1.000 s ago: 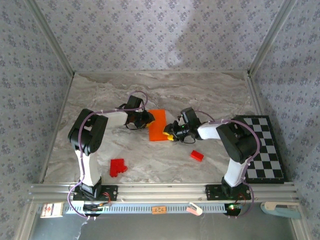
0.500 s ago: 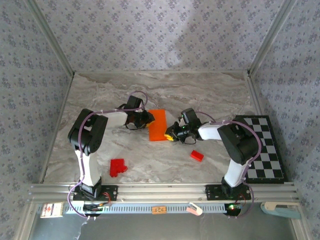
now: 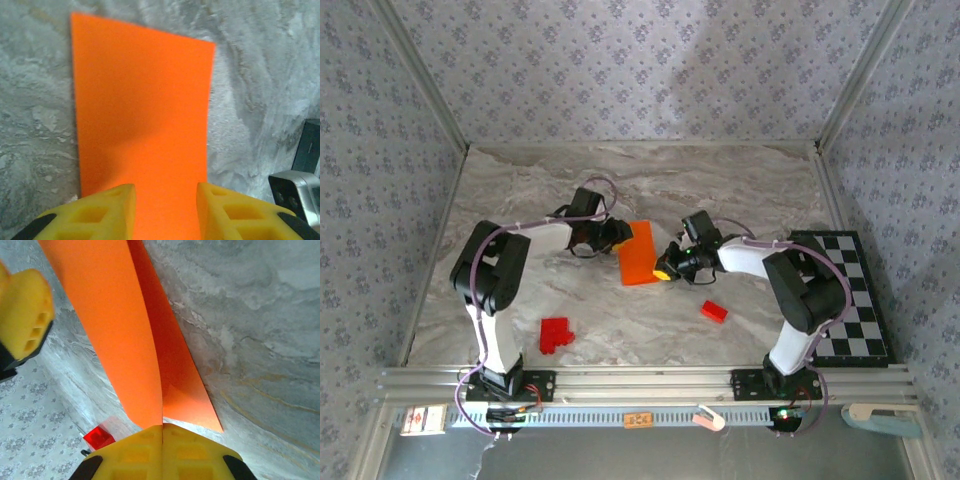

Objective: Fold a paper plane with a square sheet of paper (pick it up from the middle)

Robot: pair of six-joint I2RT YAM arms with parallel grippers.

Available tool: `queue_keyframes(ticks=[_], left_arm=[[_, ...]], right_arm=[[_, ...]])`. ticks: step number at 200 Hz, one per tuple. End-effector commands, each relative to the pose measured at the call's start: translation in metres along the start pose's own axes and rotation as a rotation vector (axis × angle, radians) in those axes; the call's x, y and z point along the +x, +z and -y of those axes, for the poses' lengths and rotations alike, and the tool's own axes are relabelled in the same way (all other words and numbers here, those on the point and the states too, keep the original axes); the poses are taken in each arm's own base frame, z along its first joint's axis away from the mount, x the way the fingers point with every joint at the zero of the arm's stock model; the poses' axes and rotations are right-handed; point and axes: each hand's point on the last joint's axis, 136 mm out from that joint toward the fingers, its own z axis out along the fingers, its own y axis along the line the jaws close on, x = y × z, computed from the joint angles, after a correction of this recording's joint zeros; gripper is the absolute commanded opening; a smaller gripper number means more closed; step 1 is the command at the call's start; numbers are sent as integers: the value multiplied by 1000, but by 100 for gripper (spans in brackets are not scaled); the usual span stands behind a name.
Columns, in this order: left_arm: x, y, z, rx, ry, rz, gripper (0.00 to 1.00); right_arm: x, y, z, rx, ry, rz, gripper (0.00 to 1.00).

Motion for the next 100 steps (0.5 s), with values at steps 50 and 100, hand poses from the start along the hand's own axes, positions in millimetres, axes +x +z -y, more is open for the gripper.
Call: queue_keyframes(ticks=[50,100], left_arm=[[-10,8,-8,-65,41,-21,33],[1,20,-30,-143,20,-93,27]], right_arm=[[1,-12,-6,37,-32,-7,0],[0,-9,-16,24,-66,-14,0]])
